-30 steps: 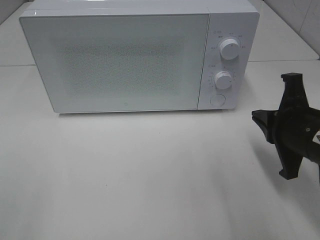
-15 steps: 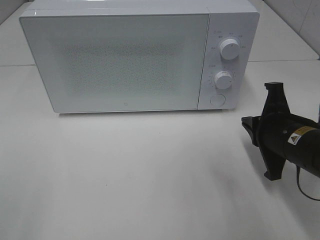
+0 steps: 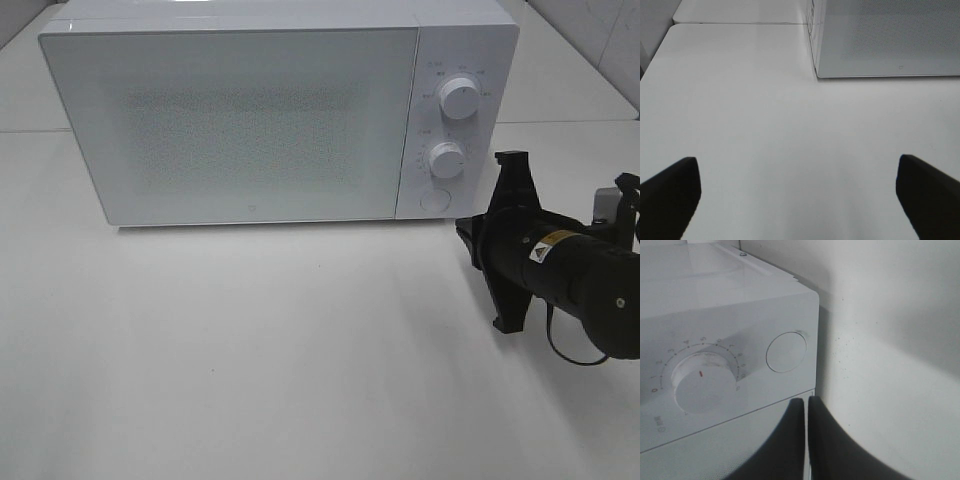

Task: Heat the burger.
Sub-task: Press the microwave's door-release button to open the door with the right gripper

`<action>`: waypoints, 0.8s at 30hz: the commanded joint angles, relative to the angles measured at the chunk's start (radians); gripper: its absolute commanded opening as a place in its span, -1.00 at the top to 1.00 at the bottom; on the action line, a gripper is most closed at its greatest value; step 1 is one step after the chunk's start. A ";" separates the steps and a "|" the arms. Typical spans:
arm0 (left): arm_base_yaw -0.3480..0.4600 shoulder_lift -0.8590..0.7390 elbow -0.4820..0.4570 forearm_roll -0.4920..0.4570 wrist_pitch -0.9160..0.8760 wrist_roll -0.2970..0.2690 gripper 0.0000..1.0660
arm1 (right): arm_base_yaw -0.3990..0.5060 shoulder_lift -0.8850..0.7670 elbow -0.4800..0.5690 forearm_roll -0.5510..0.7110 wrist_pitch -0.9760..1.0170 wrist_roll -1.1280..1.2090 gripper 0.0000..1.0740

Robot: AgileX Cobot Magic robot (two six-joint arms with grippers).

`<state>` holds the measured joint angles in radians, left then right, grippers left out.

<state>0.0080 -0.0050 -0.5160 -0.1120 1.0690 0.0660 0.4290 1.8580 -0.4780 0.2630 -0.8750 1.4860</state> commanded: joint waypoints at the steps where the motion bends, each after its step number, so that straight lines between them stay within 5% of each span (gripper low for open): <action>1: 0.001 -0.013 0.001 -0.001 0.000 -0.008 -0.84 | -0.002 0.008 -0.016 -0.001 -0.001 0.005 1.00; 24: 0.001 -0.013 0.001 -0.001 0.000 -0.008 -0.84 | -0.048 0.081 -0.167 0.006 0.053 -0.035 1.00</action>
<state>0.0080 -0.0050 -0.5160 -0.1120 1.0690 0.0660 0.3850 1.9420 -0.6350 0.2800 -0.8290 1.4700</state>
